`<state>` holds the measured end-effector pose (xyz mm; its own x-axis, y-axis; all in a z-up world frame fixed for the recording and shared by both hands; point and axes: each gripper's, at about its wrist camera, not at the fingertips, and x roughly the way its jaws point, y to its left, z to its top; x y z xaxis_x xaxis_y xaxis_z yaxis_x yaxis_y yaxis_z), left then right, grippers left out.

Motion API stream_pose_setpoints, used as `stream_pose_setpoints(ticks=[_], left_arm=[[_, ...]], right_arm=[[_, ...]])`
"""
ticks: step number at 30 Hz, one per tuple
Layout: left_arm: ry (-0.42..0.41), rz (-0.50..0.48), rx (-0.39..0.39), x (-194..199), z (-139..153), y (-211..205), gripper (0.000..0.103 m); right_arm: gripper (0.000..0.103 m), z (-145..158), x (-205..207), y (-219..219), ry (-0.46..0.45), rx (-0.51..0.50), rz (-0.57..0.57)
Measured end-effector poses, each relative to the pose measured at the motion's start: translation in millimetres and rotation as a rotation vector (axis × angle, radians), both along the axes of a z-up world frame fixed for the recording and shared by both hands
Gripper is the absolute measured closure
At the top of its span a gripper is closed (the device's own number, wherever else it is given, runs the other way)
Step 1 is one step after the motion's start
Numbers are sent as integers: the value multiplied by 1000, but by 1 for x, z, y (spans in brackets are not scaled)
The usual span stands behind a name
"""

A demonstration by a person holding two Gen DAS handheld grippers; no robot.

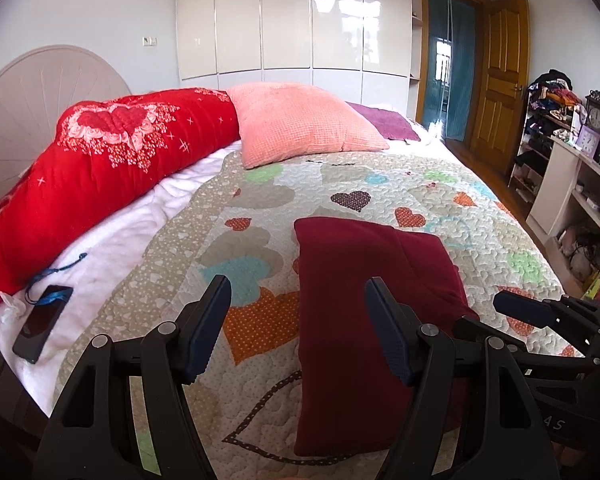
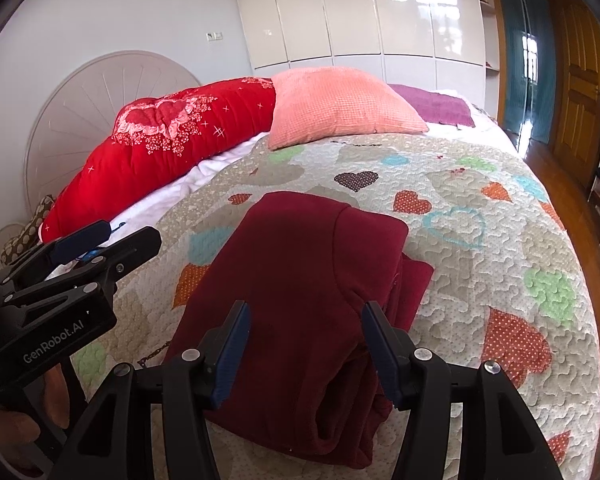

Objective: Fold small clothes

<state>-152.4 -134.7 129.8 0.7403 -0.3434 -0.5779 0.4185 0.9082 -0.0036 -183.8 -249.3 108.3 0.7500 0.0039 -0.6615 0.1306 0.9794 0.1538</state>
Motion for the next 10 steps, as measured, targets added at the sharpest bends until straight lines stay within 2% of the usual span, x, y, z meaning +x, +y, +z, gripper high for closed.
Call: stream_pose_setpoints(ticks=[5,10], left_arm=[[-4,-7,-46,2,-1,6,33],[12,1,-44,10,-6,10,33]], right_arm=[[47,-1,1,-1,-3,8,0],[47,-5,2,-3,4,17,-5]])
